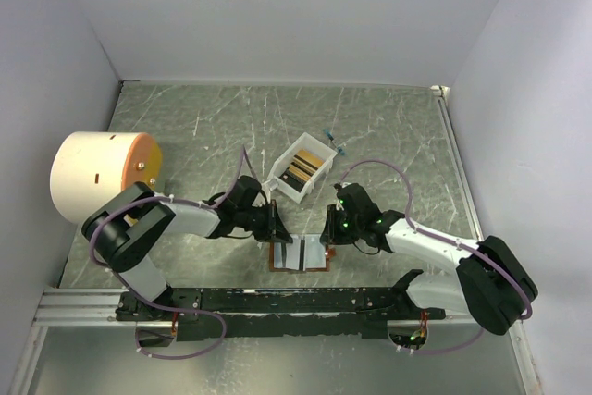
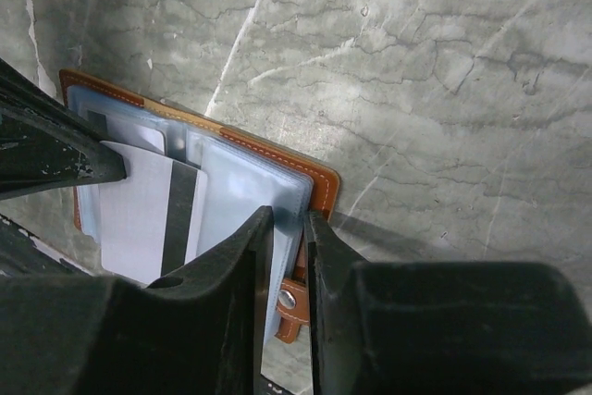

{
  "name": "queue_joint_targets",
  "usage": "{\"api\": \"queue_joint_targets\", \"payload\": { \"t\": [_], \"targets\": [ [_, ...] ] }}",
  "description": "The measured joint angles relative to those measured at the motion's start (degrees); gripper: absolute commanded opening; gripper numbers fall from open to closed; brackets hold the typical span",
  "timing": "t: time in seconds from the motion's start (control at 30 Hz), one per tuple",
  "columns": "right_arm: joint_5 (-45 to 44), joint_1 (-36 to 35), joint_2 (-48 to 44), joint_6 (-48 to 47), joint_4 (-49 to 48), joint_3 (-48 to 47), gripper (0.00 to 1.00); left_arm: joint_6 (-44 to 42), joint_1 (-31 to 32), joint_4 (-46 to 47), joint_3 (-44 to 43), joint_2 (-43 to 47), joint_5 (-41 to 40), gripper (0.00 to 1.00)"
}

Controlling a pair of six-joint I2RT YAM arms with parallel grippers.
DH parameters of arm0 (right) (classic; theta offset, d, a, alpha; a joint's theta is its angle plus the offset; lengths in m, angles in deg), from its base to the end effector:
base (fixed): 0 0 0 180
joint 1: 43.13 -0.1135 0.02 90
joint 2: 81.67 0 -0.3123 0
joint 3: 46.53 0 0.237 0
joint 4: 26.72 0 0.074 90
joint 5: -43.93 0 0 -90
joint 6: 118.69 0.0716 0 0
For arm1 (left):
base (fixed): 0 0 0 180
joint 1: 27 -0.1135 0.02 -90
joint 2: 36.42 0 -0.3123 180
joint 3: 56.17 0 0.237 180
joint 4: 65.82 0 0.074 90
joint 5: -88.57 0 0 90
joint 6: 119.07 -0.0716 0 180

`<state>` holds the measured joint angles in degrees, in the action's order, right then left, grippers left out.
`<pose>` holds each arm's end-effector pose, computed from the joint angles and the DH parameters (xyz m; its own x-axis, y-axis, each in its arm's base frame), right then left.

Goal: Put the credit cards into the card holder
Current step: Insert the credit card into the card holder.

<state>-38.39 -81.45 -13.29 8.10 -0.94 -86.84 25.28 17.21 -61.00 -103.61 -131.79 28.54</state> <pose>0.1506 0.1312 0.1753 -0.9124 0.0354 -0.4078 -0.1622 0.8834 0.4397 0.1954 -0.2399 0.1555 -0.9888 -0.0202 -0.1481 0.1064 0.6009 -0.7922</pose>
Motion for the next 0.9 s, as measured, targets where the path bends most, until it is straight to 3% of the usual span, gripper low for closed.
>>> {"api": "queue_joint_targets", "payload": {
  "t": [0.27,0.9],
  "targets": [
    [-0.20,-0.02,-0.20,0.04,-0.07,0.07,0.19,0.15,0.00,-2.49,-0.48,0.76,-1.68,0.07],
    [0.00,-0.37,-1.99,0.90,-0.76,1.57,0.19,5.22,0.33,3.54,2.21,0.55,-3.37,0.07]
  ]
}}
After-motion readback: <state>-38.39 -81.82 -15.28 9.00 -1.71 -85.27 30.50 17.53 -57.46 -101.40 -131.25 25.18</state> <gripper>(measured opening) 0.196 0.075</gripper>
